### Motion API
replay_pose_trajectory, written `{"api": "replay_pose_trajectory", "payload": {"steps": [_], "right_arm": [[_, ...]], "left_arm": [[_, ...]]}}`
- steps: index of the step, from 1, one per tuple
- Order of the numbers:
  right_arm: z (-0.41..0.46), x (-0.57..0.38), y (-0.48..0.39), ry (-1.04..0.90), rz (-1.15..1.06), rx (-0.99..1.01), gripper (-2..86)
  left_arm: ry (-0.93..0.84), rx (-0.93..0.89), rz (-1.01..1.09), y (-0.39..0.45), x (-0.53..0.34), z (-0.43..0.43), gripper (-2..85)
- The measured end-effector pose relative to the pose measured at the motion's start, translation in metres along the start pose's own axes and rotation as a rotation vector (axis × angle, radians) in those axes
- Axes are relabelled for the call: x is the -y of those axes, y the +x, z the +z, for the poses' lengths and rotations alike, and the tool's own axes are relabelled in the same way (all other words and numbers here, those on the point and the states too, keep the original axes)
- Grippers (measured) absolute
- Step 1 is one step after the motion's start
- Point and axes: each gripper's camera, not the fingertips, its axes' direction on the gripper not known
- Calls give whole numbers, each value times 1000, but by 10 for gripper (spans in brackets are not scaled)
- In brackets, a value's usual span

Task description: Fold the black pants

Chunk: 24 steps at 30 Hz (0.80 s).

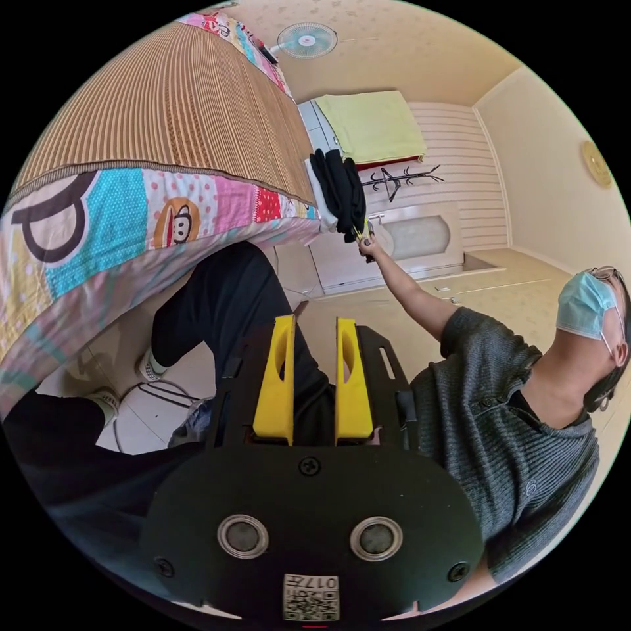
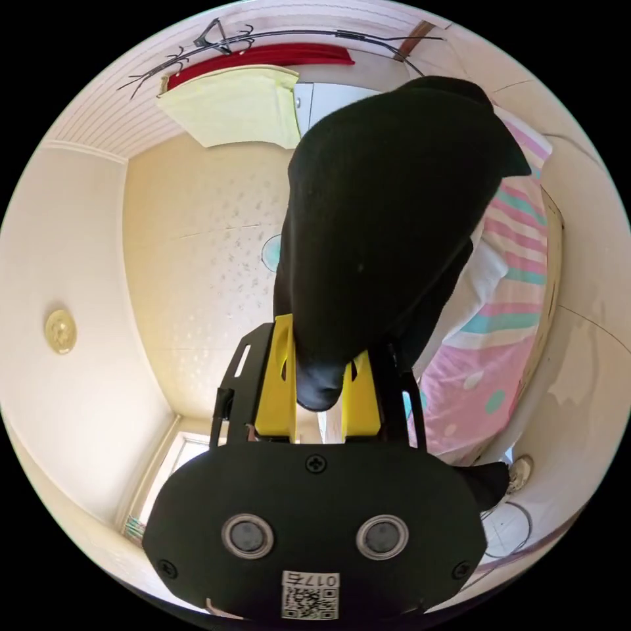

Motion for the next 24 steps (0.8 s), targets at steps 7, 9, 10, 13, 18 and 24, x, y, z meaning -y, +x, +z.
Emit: {"api": "replay_pose_trajectory", "payload": {"steps": [7,9,10,13,18,24], "right_arm": [[-10,-145,35,154,-47,261,37],[7,-191,55,116,18,282,20],[27,-222,65,32,42,270,14],[87,-312,76,-222,18,189,9],[190,-468,62,-619,-184,-49,5],[283,-618,11,-727,-525,-371,4]], "left_arm": [[141,206,16,36,-1,19,64],[205,262,40,48,-8,15,29],[251,300,47,55,-13,11,6],[346,405,45,69,-27,-3,-5],[498,628,-5,89,-50,-38,3],[625,861,-112,108,-72,-78,75]]}}
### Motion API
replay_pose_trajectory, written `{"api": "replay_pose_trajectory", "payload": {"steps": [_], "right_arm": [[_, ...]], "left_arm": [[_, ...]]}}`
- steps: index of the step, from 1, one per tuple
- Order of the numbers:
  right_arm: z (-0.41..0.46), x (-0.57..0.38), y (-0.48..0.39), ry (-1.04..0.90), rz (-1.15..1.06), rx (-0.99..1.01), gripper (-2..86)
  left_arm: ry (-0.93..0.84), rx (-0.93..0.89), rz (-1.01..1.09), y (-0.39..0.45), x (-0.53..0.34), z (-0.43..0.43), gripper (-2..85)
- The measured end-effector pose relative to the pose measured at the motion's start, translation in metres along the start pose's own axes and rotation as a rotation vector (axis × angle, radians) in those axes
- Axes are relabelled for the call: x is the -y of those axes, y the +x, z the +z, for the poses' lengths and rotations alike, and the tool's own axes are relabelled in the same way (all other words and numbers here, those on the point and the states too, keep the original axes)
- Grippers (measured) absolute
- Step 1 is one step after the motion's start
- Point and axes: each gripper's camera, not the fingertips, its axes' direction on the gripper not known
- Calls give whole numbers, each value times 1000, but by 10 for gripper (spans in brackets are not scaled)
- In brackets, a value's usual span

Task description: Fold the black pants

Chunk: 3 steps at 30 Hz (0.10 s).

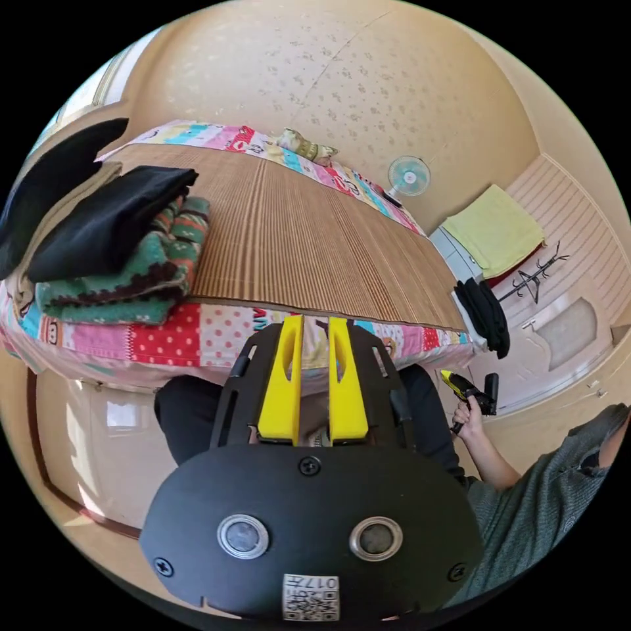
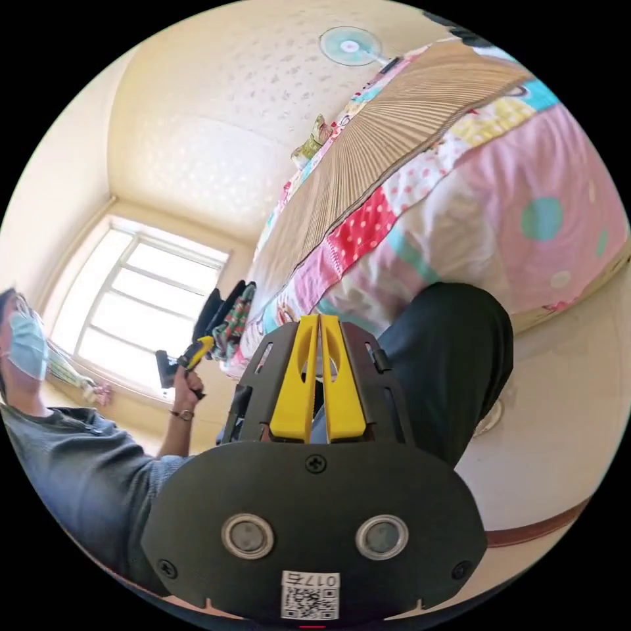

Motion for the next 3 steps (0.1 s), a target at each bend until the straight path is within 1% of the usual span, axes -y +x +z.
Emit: {"api": "replay_pose_trajectory", "payload": {"steps": [2,3], "right_arm": [[37,7,-27,-106,-31,-65,4],[60,8,-43,-166,-73,-90,4]], "left_arm": [[34,126,-16,-8,15,-18,109],[44,154,-19,-10,20,-22,113]]}}
